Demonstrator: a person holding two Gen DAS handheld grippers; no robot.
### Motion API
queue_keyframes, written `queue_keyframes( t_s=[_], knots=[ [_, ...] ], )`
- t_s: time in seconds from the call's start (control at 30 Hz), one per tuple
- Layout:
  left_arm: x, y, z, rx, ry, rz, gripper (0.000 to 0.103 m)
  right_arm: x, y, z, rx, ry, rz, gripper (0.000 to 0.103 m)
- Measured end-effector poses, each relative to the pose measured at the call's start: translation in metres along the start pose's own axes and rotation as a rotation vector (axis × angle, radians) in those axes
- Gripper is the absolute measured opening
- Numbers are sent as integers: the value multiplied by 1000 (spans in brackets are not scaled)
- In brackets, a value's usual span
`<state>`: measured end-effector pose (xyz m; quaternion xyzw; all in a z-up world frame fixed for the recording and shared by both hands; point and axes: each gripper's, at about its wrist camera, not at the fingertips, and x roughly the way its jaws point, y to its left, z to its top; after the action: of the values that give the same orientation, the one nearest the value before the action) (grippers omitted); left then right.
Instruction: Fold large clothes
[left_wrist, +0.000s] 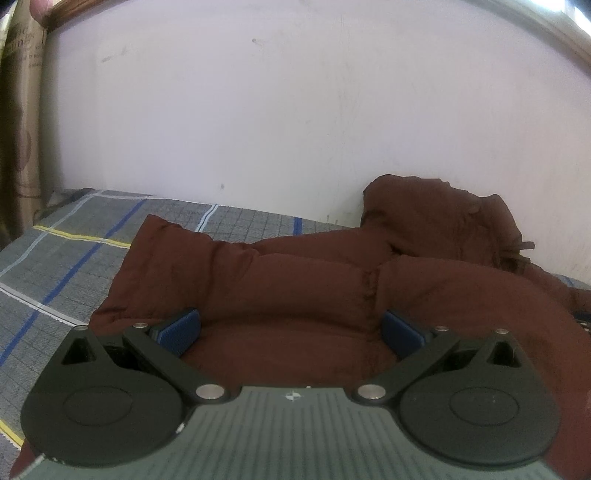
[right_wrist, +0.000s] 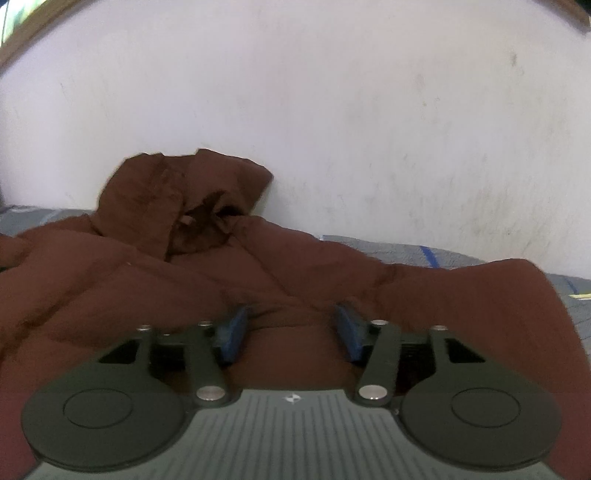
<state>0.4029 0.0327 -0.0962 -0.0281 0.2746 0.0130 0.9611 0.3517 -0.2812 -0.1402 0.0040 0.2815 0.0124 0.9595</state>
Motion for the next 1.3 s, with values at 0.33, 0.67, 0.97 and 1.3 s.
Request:
queue_keyframes(
  t_s=[0.33,0.67,0.97,1.3],
  knots=[
    [-1,0,-1,11,-4,7,103,3,-4,1,3,8,3,62],
    [-1,0,-1,15,-3,7,103,6,0,1,-19,13,-27,68],
    [-2,1,-1,16,-7,7,103,5,-1,0,-23,0,-44,73],
    [-89,28,9,-1,-125,-48,103,-48,-6,-1,-7,-69,-94,91]
  ],
)
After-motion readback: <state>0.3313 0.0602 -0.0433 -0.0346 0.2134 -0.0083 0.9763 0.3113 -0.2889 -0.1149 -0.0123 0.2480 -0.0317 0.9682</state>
